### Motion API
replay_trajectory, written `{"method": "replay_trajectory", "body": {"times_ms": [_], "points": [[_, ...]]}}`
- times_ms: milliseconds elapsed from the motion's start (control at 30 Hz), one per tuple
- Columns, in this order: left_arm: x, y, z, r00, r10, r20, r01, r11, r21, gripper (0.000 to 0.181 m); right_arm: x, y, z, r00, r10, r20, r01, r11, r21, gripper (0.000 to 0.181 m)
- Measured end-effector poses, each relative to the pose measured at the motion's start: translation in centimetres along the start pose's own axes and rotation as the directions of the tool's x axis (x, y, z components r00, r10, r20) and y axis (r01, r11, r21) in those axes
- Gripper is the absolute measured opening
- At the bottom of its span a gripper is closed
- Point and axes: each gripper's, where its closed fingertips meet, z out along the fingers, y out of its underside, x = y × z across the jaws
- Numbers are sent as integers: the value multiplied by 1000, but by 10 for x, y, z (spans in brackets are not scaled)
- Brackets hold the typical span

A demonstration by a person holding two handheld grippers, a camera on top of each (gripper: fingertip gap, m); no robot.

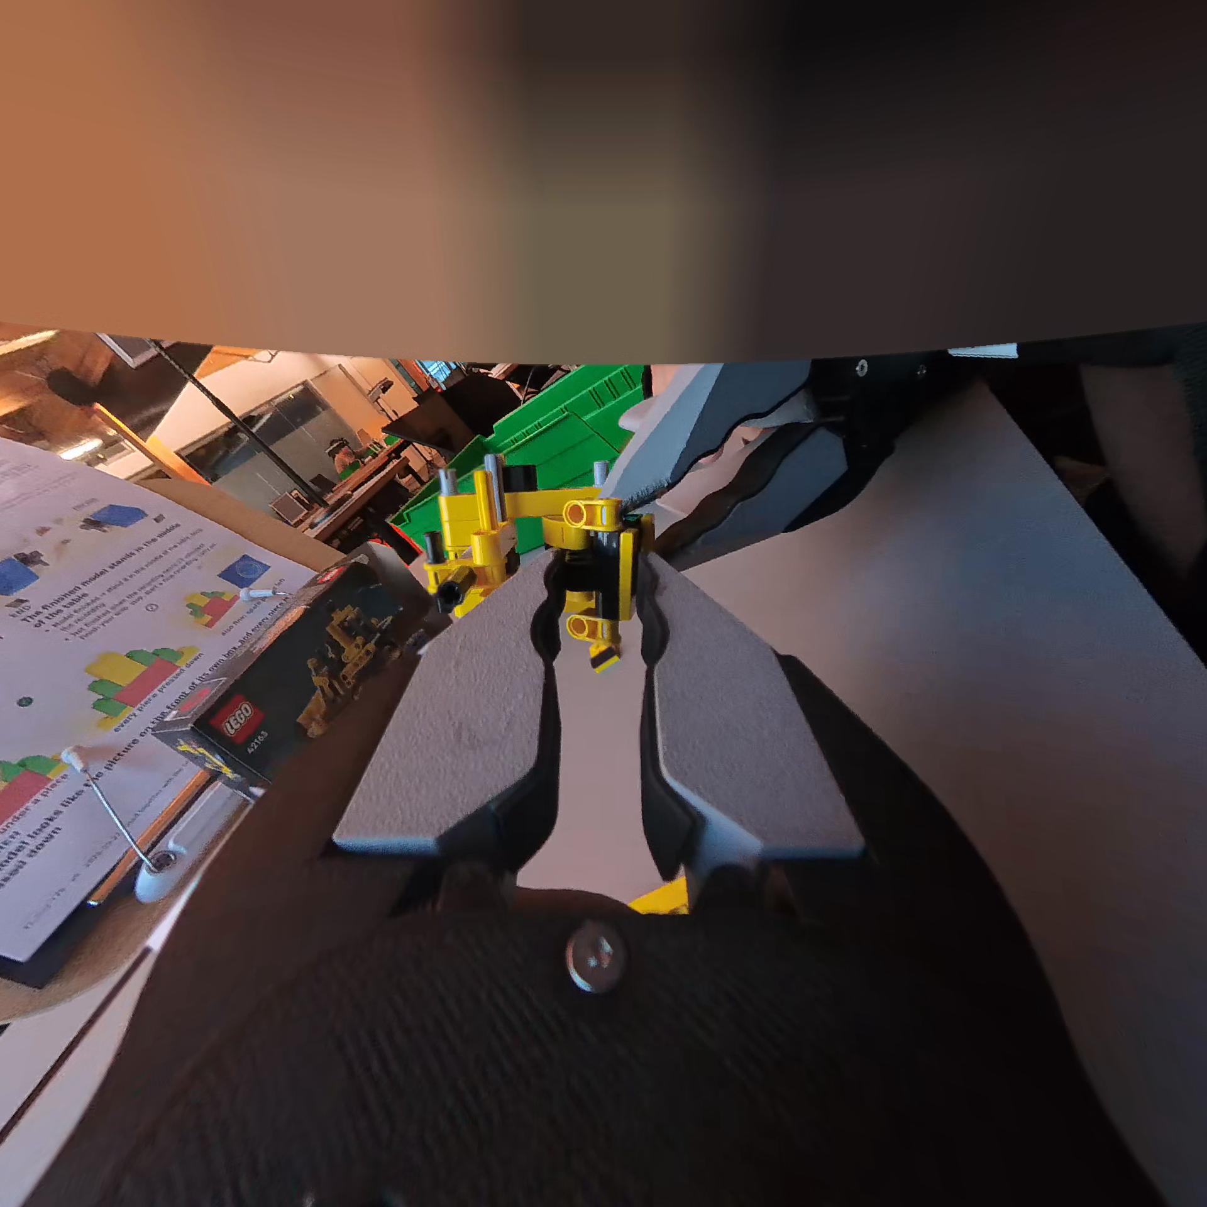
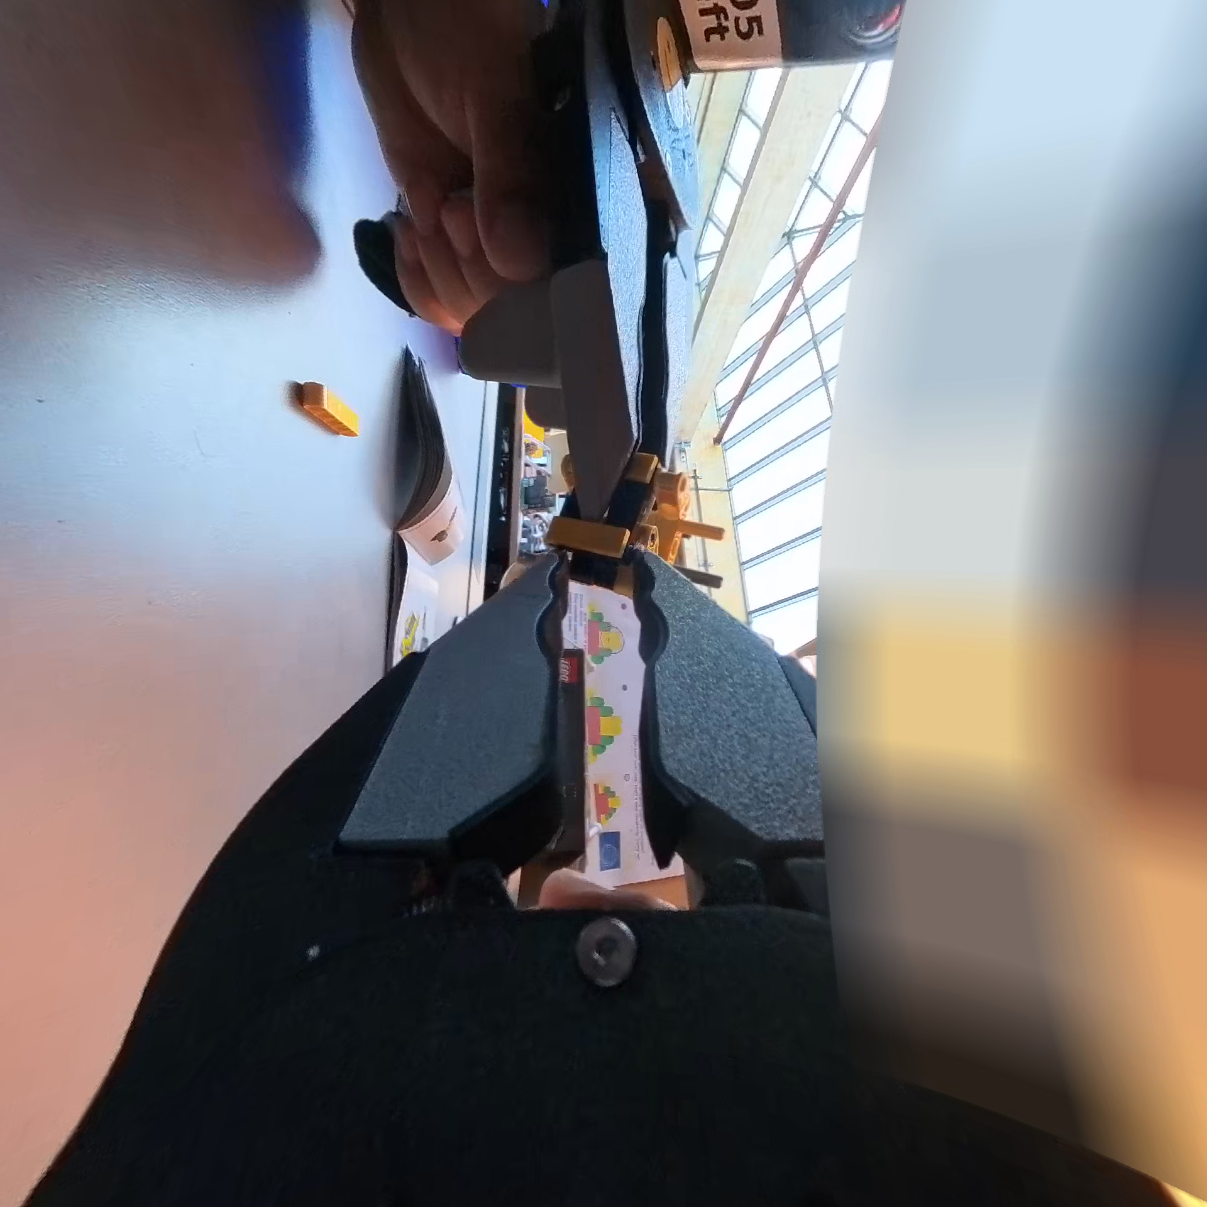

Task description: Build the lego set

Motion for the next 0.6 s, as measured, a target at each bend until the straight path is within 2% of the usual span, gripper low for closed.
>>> {"method": "replay_trajectory", "body": {"times_ms": [33,600], "points": [[0,1,0,1000,-16,-5,16,1000,-4,18,-1,0,1,1000,6,4,-6,1000,0,16],[-1,4,1,999,-40,-14,40,999,-16,18,-4,2,2,999,28,28,-28,1000,0,15]]}}
